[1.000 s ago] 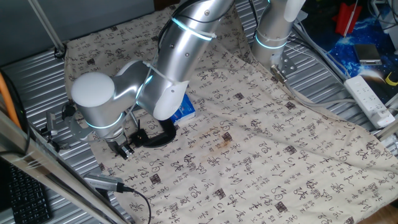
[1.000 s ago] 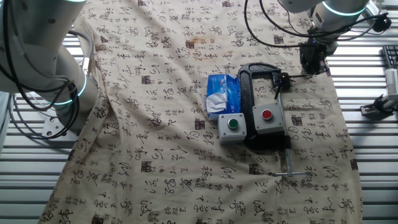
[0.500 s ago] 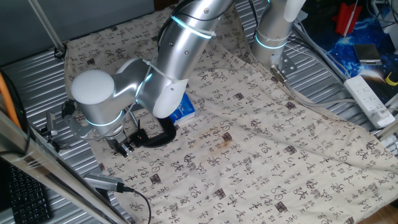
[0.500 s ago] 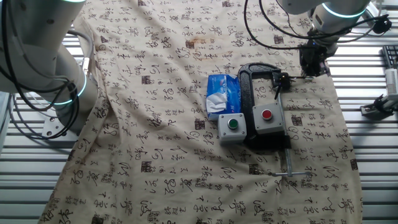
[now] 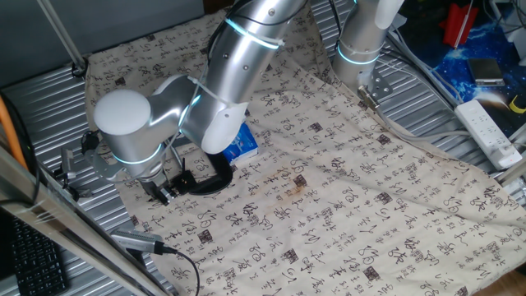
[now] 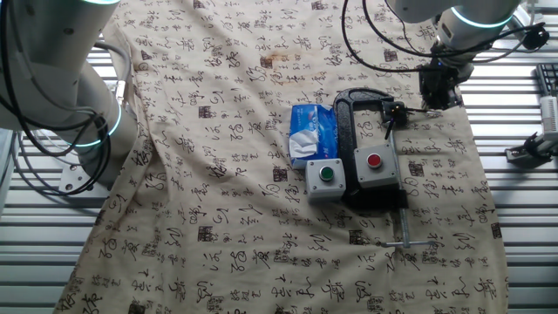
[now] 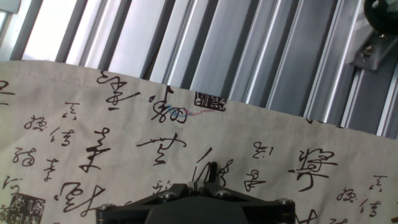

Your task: Turn the hands of a clock

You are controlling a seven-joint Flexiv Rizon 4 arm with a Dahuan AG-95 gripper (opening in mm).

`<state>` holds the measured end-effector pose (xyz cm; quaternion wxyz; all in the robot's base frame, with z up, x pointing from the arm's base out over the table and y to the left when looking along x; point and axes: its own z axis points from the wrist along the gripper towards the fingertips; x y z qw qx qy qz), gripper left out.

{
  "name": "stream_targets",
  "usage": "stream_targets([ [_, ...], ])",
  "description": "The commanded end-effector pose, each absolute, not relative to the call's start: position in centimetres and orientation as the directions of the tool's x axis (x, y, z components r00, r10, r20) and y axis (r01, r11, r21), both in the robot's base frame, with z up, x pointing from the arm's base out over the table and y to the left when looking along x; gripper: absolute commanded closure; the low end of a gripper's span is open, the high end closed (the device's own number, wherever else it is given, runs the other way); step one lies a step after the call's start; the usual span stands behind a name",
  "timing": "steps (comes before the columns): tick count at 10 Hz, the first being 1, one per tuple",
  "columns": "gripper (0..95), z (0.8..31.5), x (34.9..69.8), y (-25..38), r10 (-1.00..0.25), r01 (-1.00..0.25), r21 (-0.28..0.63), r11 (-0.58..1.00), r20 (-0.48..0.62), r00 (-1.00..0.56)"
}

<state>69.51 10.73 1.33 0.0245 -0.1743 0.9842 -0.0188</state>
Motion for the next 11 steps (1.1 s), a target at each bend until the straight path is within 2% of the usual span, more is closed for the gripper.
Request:
stream_targets([
  [1, 95.0, 1.38, 69.59, 10.71, -0.341, -0.339, -0.046, 0.94, -0.042, -0.939],
  [8, 95.0, 1.53, 69.54, 10.5, -0.34, -0.338, -0.042, 0.94, -0.049, -0.939],
  [11, 95.0, 1.53, 69.54, 10.5, -0.249, -0.247, -0.045, 0.968, -0.053, -0.967],
])
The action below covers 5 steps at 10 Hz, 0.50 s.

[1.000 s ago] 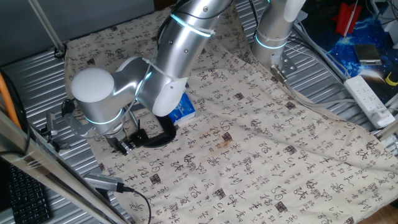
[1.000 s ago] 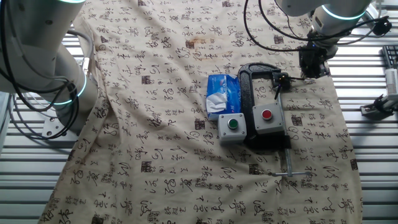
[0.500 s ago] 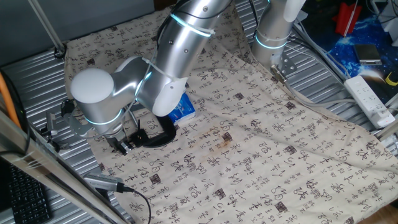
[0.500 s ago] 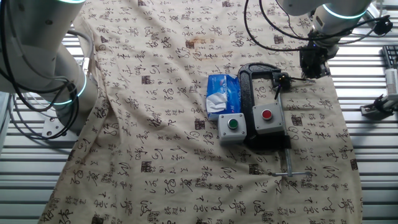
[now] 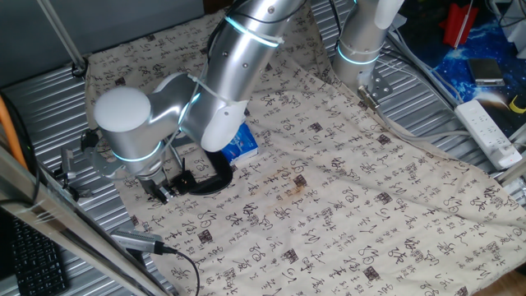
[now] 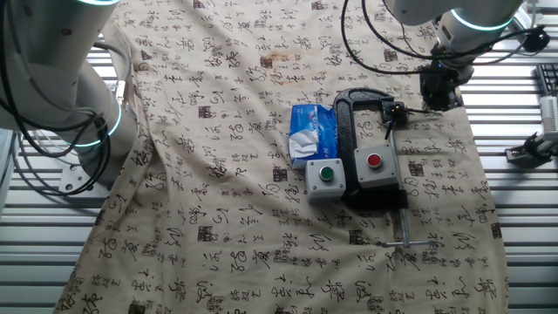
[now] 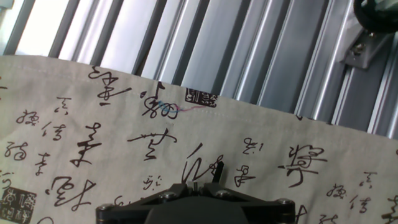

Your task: Turn the hands of a clock

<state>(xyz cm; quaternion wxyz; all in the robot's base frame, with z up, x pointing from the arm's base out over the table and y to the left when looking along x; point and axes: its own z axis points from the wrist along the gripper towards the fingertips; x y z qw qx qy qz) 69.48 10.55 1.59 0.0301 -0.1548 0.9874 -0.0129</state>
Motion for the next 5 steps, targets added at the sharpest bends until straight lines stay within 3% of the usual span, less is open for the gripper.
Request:
stream_targets([
  [1, 95.0, 1.53, 69.54, 10.5, -0.219, -0.217, -0.047, 0.975, -0.055, -0.974],
  [5, 95.0, 1.53, 69.54, 10.5, -0.12, -0.117, -0.051, 0.992, -0.055, -0.991],
])
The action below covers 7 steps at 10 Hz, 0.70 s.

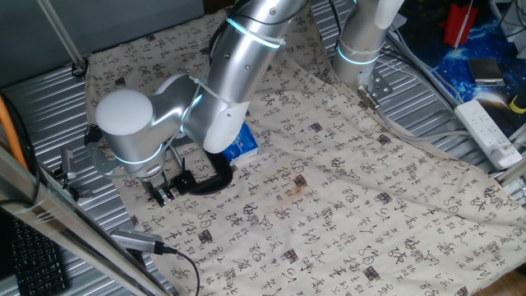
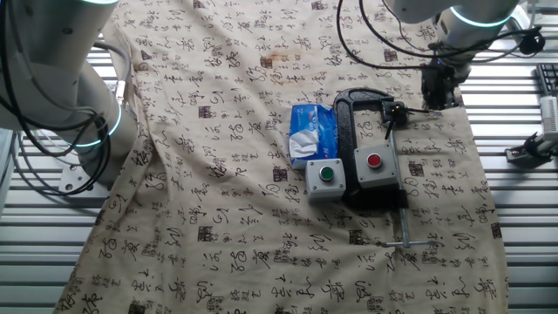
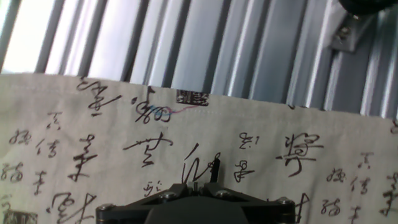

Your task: Turn the hands of a clock

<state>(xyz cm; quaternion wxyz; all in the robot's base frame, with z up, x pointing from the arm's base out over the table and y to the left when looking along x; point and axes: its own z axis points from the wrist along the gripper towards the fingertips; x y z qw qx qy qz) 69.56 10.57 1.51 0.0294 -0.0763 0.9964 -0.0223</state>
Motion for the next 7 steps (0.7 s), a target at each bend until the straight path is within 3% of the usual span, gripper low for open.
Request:
stream_targets([
  [1, 95.0, 1.53, 69.54, 10.5, -0.115, -0.113, -0.051, 0.992, -0.055, -0.992],
  [7, 95.0, 1.53, 69.54, 10.48, -0.117, -0.114, -0.051, 0.992, -0.053, -0.992],
])
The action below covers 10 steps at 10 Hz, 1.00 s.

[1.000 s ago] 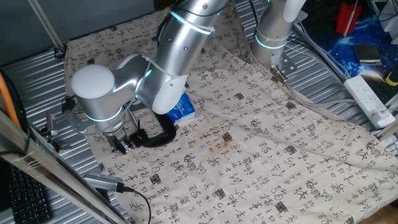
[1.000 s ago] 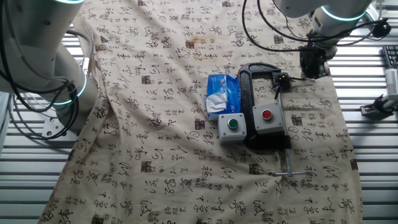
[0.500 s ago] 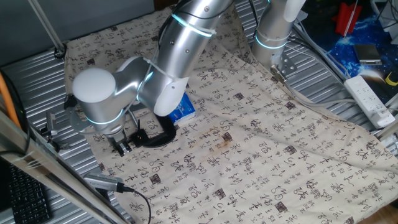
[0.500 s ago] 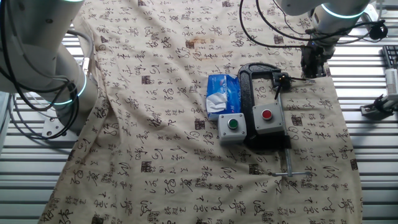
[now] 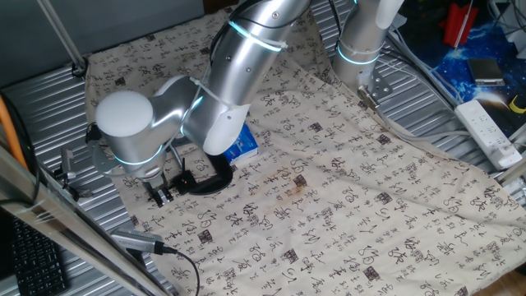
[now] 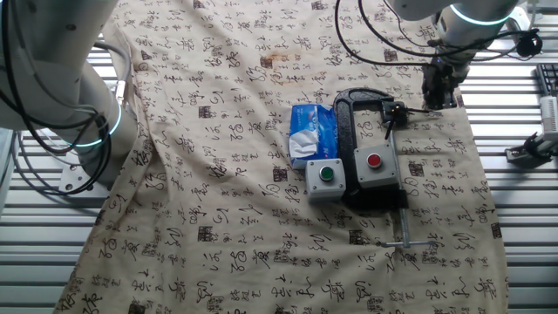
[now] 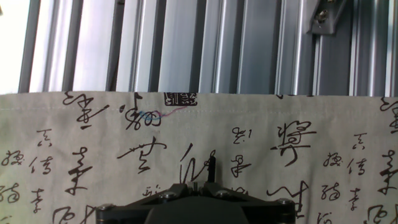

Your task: Turn the hands of a clock

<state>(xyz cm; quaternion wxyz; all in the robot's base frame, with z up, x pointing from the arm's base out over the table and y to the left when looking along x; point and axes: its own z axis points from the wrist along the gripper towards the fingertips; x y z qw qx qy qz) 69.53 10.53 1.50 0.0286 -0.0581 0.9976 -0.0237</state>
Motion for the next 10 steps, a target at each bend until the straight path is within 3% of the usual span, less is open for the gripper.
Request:
stream_targets([
  [1, 95.0, 1.5, 69.6, 10.4, -0.12, -0.118, -0.051, 0.992, -0.053, -0.991],
  [10, 95.0, 1.8, 70.3, 8.4, -0.153, -0.15, -0.05, 0.987, -0.045, -0.987],
])
